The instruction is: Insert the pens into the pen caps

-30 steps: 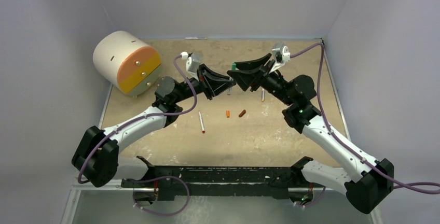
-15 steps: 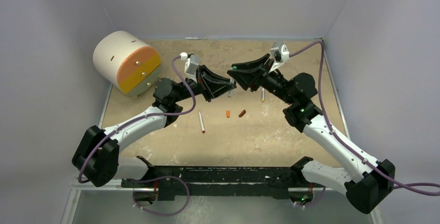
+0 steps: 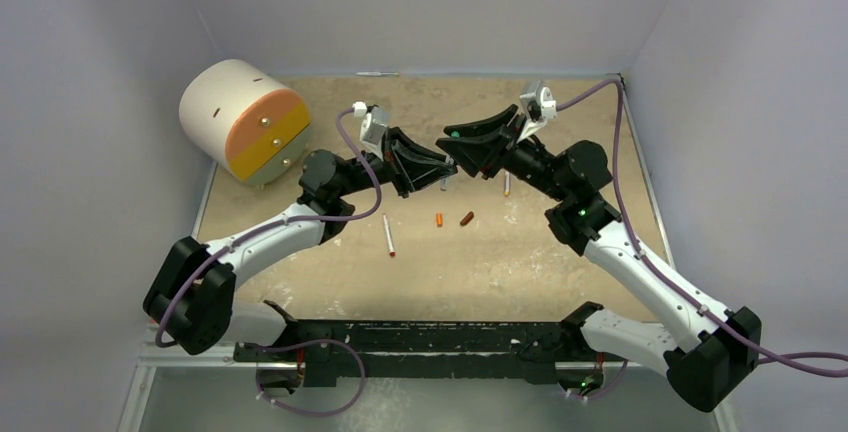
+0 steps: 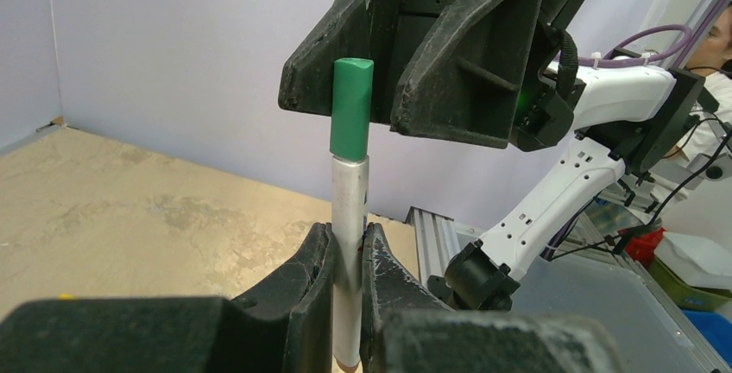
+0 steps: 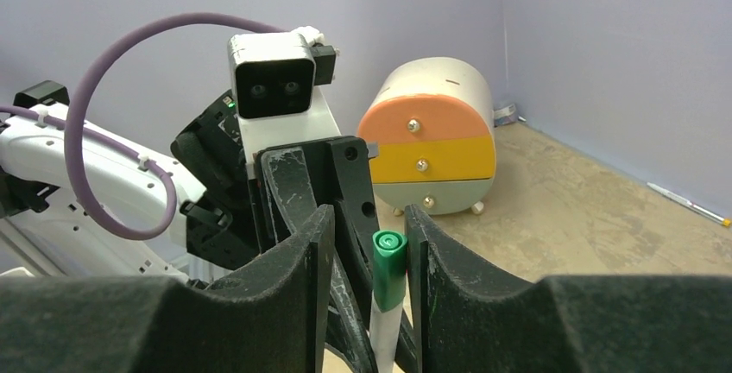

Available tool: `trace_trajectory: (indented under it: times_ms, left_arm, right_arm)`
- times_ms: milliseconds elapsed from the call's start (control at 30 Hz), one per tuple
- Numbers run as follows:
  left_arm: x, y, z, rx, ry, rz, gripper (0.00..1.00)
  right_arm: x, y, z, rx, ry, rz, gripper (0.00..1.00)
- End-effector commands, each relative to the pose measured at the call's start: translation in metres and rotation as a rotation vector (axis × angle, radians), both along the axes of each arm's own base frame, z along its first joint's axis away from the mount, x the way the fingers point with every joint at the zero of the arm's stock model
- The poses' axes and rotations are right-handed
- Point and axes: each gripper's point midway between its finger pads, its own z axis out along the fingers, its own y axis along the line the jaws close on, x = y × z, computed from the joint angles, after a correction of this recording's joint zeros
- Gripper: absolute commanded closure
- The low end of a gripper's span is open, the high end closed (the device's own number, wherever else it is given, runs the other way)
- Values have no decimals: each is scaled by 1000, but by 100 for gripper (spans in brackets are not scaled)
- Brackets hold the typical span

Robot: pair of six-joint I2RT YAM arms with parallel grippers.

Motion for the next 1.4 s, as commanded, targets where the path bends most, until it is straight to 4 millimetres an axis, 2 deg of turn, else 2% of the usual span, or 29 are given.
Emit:
trace_trajectory:
  times_ms: [0,200,433,700,1067,1367]
  left_arm:
    - [-11,2,25,-53,-71,-31,100]
    - [-13,3,28,-60,-77,-36,100]
    - [-13,3,28,-62,-78,-35,100]
    - [-10,7,41,-114,-95,-4,100]
    - [0,12,71,-246,-120,46,100]
    - [9,8,82,-225,-166,72,100]
  right_arm:
    - [-13,-4,38,60,-104,22,62]
    - [-13,-4,37,57,-98,26,75]
    - [-13,-1,35,54,-91,39,100]
    - [-13,-3,29,51,-57,28,100]
    - [-16,-1,0,81,34,62,100]
    - [-15,-6,-23,29,88,24,100]
